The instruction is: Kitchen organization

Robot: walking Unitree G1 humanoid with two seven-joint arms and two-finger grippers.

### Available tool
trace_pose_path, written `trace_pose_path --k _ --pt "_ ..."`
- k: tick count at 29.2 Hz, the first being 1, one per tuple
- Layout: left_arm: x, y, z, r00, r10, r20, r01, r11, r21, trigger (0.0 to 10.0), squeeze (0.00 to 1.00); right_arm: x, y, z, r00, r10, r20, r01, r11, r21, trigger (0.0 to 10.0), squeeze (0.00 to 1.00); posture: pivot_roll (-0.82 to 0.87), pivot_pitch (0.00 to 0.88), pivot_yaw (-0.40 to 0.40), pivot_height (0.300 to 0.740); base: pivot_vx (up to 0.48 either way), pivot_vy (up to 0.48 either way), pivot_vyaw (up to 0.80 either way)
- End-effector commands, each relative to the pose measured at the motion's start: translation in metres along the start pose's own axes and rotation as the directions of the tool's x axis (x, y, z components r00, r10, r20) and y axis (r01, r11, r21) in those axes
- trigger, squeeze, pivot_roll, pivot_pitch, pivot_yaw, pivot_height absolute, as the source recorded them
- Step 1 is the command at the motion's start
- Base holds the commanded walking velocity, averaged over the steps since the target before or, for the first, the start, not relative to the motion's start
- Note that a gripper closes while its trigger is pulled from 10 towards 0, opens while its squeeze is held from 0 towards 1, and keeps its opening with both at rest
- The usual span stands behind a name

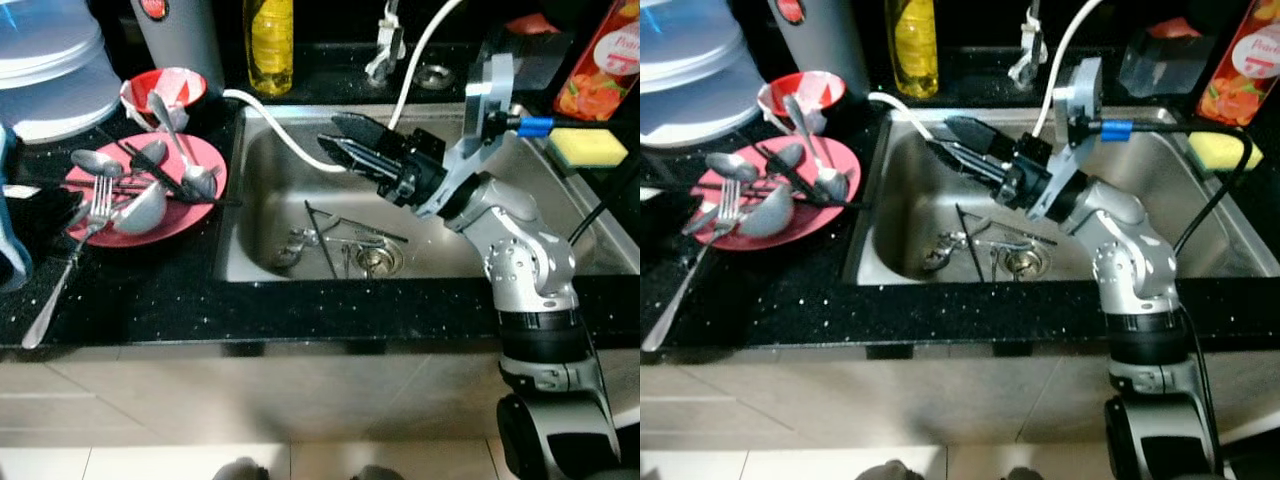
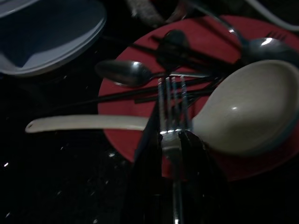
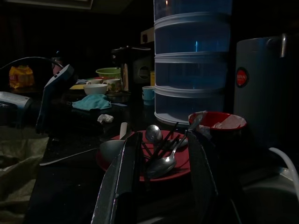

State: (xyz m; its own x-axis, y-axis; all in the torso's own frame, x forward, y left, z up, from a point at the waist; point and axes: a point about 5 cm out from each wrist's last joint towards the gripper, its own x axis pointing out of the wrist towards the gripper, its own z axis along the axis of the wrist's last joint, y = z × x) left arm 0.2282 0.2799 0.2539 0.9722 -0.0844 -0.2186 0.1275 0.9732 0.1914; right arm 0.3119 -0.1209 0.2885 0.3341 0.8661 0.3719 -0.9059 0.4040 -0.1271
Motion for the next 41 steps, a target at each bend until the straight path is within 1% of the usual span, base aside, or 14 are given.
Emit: trace_pose_path --k 1,4,5,16,17,18,19,27,28,29,32,33,36,41 --pt "0.000 -0.001 -0.006 0.999 0.006 -0.035 -0.006 1.000 -0.005 10.0 0.00 -0.002 0.002 0.002 1.000 0.003 -0.004 -0.003 1.000 -0.011 10.0 0.00 0.10 0.073 0.047 0.740 0.000 0.000 0.00" --pt "0.000 0.003 -0.012 0.995 0.059 -0.079 -0.060 0.998 -0.009 10.0 0.00 -0.003 0.002 0.003 1.000 -0.004 -0.012 0.004 1.000 -0.011 10.0 0.00 0.10 0.074 0.046 0.740 0.000 0.000 0.00" --pt "-0.001 0.002 -0.013 0.995 0.058 -0.082 -0.059 0.998 -0.013 10.0 1.00 -0.004 0.002 0.003 1.000 -0.006 -0.014 0.006 1.000 -0.011 10.0 0.00 0.10 0.075 0.046 0.740 0.000 0.000 0.00" --pt "-0.012 -0.021 -0.017 0.995 -0.043 -0.088 0.032 0.992 -0.125 10.0 1.00 -0.002 0.002 0.001 1.000 -0.007 -0.021 0.006 1.000 -0.005 10.0 0.00 0.11 0.081 0.041 0.740 0.000 0.000 0.00" --pt "-0.014 -0.023 -0.020 0.994 -0.052 -0.098 0.039 0.991 -0.131 10.0 0.80 -0.002 0.002 0.001 1.000 -0.006 -0.022 0.006 1.000 -0.004 10.0 0.00 0.11 0.082 0.040 0.740 0.000 0.000 0.00" --pt "-0.014 -0.023 -0.020 0.994 -0.052 -0.098 0.039 0.991 -0.131 10.0 0.80 -0.002 0.002 0.001 1.000 -0.006 -0.022 0.006 1.000 -0.004 10.0 0.00 0.11 0.082 0.040 0.740 0.000 0.000 0.00" --pt "-0.016 -0.025 -0.025 0.992 -0.052 -0.119 0.035 0.989 -0.147 10.0 0.00 -0.001 0.002 0.000 1.000 -0.004 -0.023 0.004 1.000 -0.002 10.0 0.00 0.12 0.084 0.039 0.740 0.000 0.000 0.00" --pt "-0.020 -0.018 -0.051 0.971 0.062 -0.232 -0.111 0.972 -0.206 10.0 0.00 0.001 0.001 -0.002 1.000 0.003 -0.028 -0.003 1.000 0.006 10.0 0.00 0.13 0.085 0.026 0.740 0.000 0.000 0.00" --pt "-0.020 -0.015 -0.055 0.965 0.083 -0.249 -0.137 0.968 -0.209 9.3 0.00 0.002 0.001 -0.002 1.000 0.003 -0.029 -0.003 1.000 0.005 10.0 0.00 0.12 0.085 0.026 0.740 0.000 0.000 0.00" --pt "-0.020 -0.014 -0.056 0.964 0.092 -0.250 -0.146 0.968 -0.206 5.5 0.00 0.002 0.001 -0.002 1.000 0.002 -0.030 -0.002 1.000 0.003 10.0 0.00 0.12 0.082 0.024 0.740 0.000 0.000 0.00" --pt "-0.020 -0.013 -0.056 0.964 0.098 -0.247 -0.150 0.968 -0.200 5.5 0.00 0.003 0.000 -0.002 0.999 0.002 -0.032 -0.002 1.000 0.001 10.0 0.00 0.12 0.082 0.024 0.740 0.000 0.000 0.00" --pt "-0.018 -0.018 -0.042 0.985 0.062 -0.160 -0.087 0.983 -0.161 10.0 0.00 0.003 0.000 -0.001 1.000 0.002 -0.031 -0.002 1.000 0.000 10.0 0.00 0.12 0.079 0.019 0.740 0.000 0.000 0.00" --pt "-0.018 -0.025 -0.022 0.999 -0.015 -0.039 0.010 0.994 -0.113 10.0 0.00 0.003 -0.001 -0.002 0.999 0.001 -0.032 -0.001 1.000 -0.003 10.0 0.00 0.12 0.075 0.020 0.740 0.000 0.000 0.00" --pt "-0.027 -0.006 -0.012 0.998 0.039 -0.055 -0.040 0.999 -0.018 10.0 0.00 0.003 -0.001 0.000 1.000 -0.001 -0.028 0.001 1.000 -0.008 10.0 0.00 0.11 0.071 0.027 0.740 0.000 0.000 0.00"
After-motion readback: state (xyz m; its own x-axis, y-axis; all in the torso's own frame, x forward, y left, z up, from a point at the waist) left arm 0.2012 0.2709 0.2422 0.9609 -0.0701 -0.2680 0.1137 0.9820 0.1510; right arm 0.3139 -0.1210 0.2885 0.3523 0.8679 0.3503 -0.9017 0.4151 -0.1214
